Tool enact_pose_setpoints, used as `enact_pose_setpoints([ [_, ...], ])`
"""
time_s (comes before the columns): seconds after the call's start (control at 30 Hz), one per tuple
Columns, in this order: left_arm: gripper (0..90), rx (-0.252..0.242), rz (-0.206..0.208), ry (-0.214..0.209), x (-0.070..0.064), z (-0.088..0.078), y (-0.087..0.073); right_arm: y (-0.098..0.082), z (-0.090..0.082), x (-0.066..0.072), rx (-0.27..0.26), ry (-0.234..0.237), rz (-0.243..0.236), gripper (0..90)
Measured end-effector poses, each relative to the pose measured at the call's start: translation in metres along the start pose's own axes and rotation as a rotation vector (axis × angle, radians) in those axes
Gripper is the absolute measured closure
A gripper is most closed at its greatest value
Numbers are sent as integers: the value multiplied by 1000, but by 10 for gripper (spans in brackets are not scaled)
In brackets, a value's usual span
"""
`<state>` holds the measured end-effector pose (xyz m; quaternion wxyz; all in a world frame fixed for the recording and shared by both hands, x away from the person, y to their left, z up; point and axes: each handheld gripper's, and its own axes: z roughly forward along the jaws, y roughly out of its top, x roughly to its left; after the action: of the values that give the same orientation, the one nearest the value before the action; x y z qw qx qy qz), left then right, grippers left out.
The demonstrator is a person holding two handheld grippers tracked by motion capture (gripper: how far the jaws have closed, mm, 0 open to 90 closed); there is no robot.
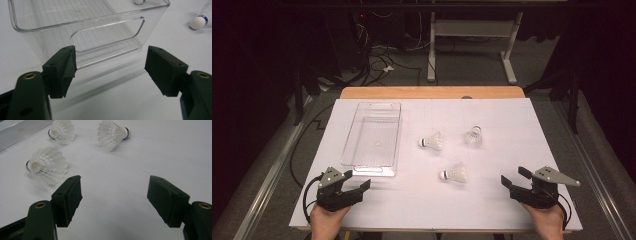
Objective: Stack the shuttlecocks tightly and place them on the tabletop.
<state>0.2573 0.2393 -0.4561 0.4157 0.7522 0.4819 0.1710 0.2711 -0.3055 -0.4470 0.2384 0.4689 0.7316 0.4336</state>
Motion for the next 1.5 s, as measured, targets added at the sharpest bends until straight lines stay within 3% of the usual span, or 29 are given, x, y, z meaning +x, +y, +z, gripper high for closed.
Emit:
enact_pose_setpoints([
  [0.1,263,-2,-3,0,0,0,0,2,3,3,33,39,16,307],
  [0.4,262,-6,0,-4,-1,0,0,7,11,21,96,82,-56,378],
  [0.67,262,-7,2,-3,-1,0,-1,12,17,29,126,130,-25,466],
  [0.77,262,-7,2,-3,-1,0,-1,14,18,32,126,133,-46,504],
  [1.07,262,-10,6,-4,-1,-1,0,17,26,42,169,180,-23,508],
  [1.5,262,-14,9,-4,-1,-1,0,21,34,59,200,221,-57,509],
])
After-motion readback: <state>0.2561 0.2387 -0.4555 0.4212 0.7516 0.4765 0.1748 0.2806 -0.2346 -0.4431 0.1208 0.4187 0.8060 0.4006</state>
